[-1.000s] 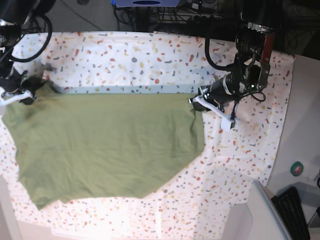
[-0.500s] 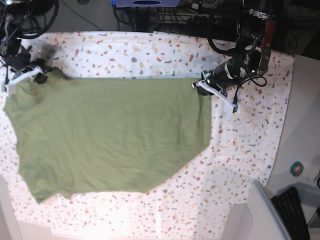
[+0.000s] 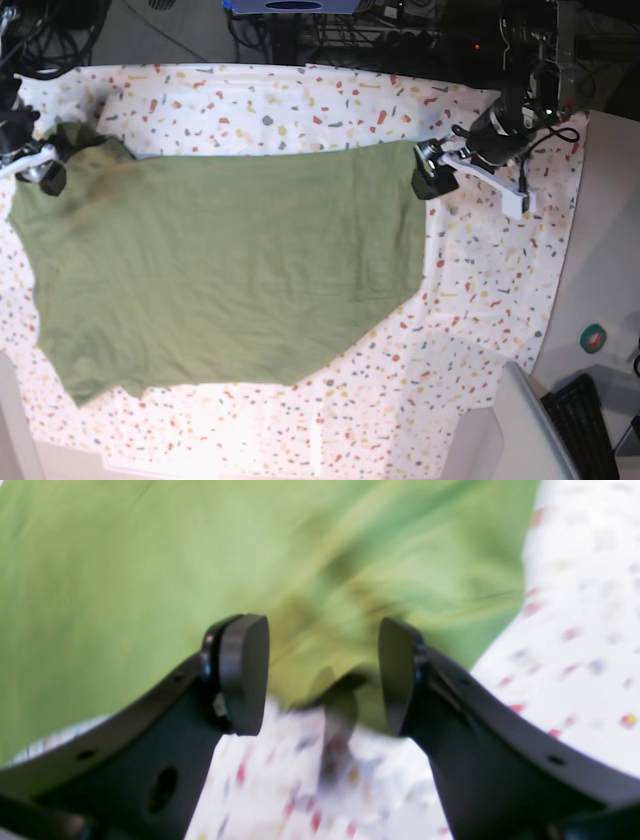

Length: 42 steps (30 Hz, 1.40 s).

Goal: Layout the t-shirt on the table in an organized manner, then fold the t-shirt properly
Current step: 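Release and regrasp the shirt edge with the left gripper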

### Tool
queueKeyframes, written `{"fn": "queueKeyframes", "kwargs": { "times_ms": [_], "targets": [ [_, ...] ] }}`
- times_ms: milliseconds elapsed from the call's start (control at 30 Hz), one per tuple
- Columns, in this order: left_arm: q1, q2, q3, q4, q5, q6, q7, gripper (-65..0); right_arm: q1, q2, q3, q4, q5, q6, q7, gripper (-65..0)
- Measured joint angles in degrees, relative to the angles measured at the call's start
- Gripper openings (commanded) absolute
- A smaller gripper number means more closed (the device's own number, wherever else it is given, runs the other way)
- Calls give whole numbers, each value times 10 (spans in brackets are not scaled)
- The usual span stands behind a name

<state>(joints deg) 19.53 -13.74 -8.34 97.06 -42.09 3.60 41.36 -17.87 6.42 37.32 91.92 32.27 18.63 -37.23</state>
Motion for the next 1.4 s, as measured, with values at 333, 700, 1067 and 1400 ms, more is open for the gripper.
{"fn": "queueKeyframes", "kwargs": {
  "times_ms": [333,700,1067,1400],
  "targets": [
    [-124,46,92,-153,5,-5,-2,-650,67,35,7,-197,-4,4,-2,-650],
    [-117,33,99,-144,-3,-5,0,-650,37,33,22,-159,-33,6,-2,-650],
    [-37,28,-43,-50,-2,-5,-5,-181,49,36,123,-145,-35,7,-3,-114],
    [-42,60,-52,-158,-9,-131,-19,-13,119,64,126,-309,-38,110,4,-74]
  ]
}}
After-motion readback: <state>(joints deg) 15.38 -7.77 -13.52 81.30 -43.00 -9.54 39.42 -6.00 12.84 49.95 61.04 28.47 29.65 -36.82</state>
